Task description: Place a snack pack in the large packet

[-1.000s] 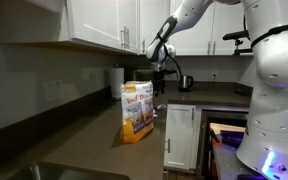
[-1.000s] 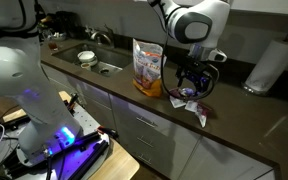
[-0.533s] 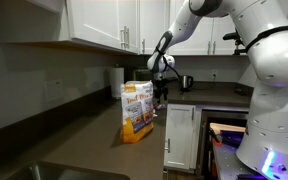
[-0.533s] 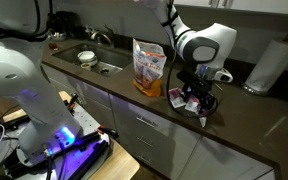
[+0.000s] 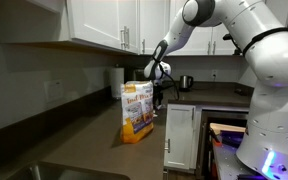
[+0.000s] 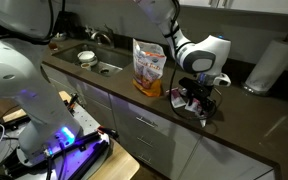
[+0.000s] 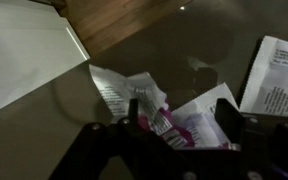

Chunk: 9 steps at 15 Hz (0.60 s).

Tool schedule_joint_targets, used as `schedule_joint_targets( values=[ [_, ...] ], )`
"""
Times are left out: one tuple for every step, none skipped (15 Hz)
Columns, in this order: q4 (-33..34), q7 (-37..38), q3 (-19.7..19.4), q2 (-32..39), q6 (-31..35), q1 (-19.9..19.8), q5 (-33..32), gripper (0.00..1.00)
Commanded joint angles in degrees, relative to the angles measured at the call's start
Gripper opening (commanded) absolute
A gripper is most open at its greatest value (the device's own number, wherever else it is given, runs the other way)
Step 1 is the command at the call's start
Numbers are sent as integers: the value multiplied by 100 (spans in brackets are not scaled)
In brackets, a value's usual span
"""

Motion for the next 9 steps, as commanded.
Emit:
schedule_joint_targets(
  values=[
    [183,242,4,199,345,20,-162,89],
    [184,284,-24,217,421,37,-216,89],
    [215,333,-58,238,472,57,-275,93],
    [226,391,-99,255,524,81,-336,97],
    [230,457,-155,266,569,108,-413,100],
    [209,537,-227,278,638,142,-511,100],
    [202,599,-265,284,648,149,-584,100],
    [187,693,-343,301,682,193,-684,84],
    [176,769,-400,308,692,219,-773,75]
  ],
)
